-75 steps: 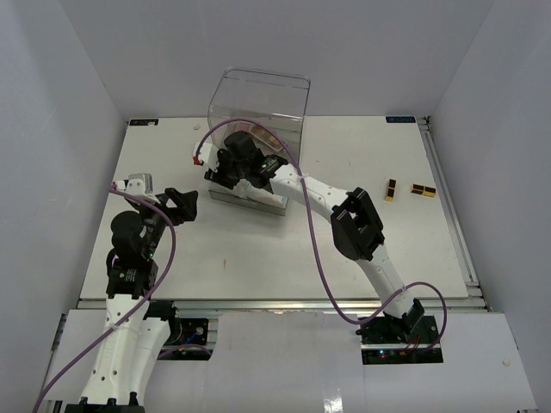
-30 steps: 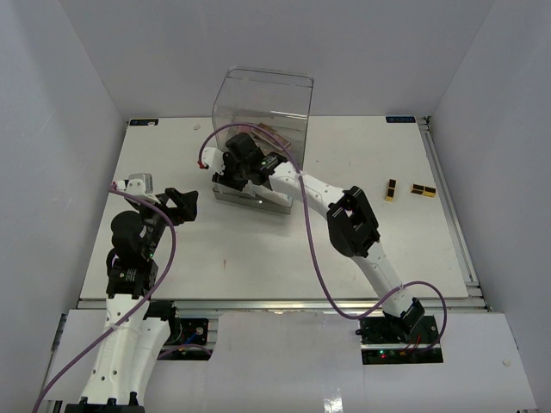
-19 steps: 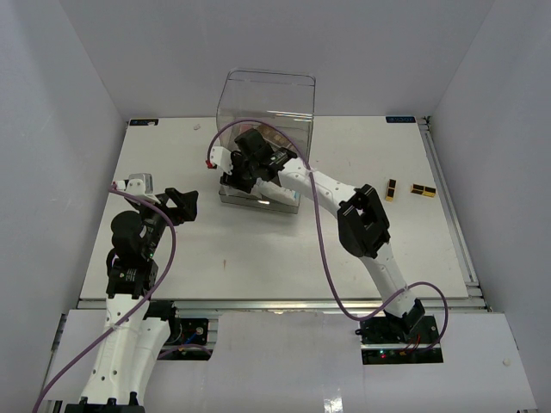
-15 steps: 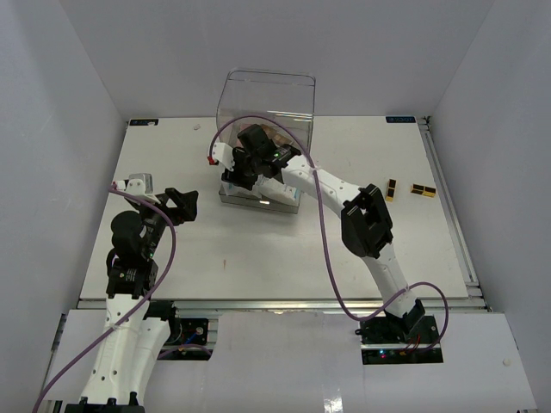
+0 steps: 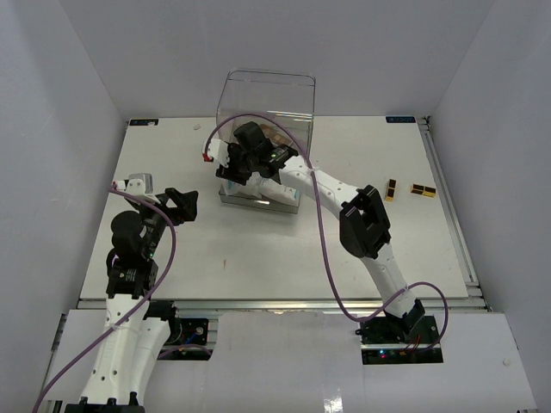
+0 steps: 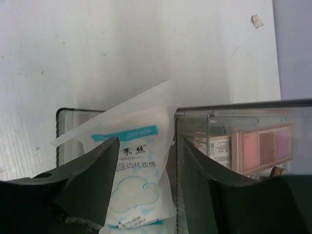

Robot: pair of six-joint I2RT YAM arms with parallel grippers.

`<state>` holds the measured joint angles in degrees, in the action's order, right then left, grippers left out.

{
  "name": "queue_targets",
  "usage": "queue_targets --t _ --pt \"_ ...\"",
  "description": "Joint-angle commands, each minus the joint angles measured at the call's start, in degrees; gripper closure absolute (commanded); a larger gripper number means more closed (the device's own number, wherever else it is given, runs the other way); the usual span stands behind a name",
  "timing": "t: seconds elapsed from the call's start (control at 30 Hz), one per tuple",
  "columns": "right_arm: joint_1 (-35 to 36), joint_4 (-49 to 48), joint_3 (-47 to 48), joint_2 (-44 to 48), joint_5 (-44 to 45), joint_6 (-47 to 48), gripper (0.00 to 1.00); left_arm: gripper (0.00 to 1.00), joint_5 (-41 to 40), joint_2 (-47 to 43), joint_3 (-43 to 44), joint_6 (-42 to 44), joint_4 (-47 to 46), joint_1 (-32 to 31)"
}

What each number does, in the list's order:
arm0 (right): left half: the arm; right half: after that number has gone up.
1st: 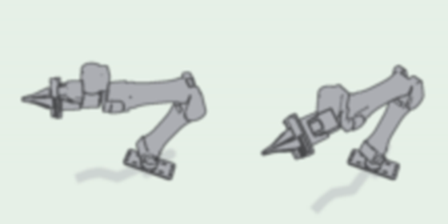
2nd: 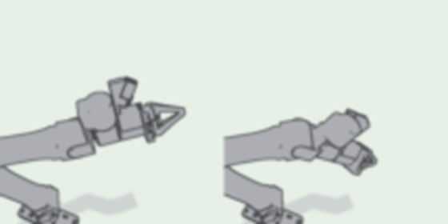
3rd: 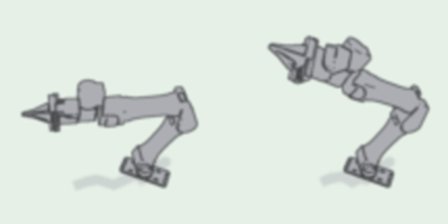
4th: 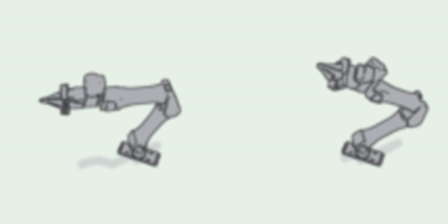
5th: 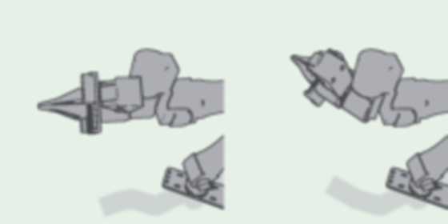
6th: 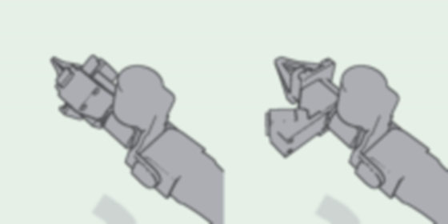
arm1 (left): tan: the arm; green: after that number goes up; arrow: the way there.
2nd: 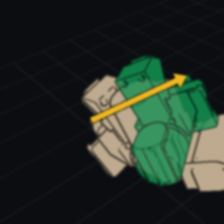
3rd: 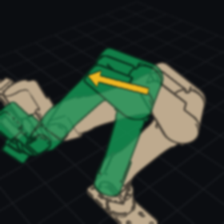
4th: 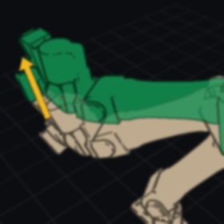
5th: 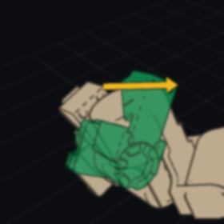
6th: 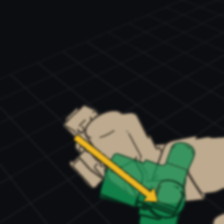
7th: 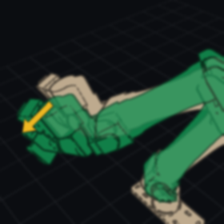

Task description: Organize the makeup

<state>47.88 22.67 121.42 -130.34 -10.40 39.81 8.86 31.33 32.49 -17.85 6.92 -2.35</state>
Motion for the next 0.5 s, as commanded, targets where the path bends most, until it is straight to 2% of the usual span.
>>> queue_targets --t 0.0,0.17,0.47 --pt "0.5 -5.6 1.7 -2.4 3.8 1.9 0.41 0.05 0.5 -0.1 0.5 0.5 -0.1 0.2" --pt "0.5 -4.9 1.3 -4.6 6.1 3.5 0.40 0.05 0.6 -0.3 0.6 0.5 -0.1 0.2" --pt "0.5 3.3 3.0 -8.8 10.9 4.2 0.42 0.05 0.8 -0.4 0.6 0.5 -0.1 0.2"
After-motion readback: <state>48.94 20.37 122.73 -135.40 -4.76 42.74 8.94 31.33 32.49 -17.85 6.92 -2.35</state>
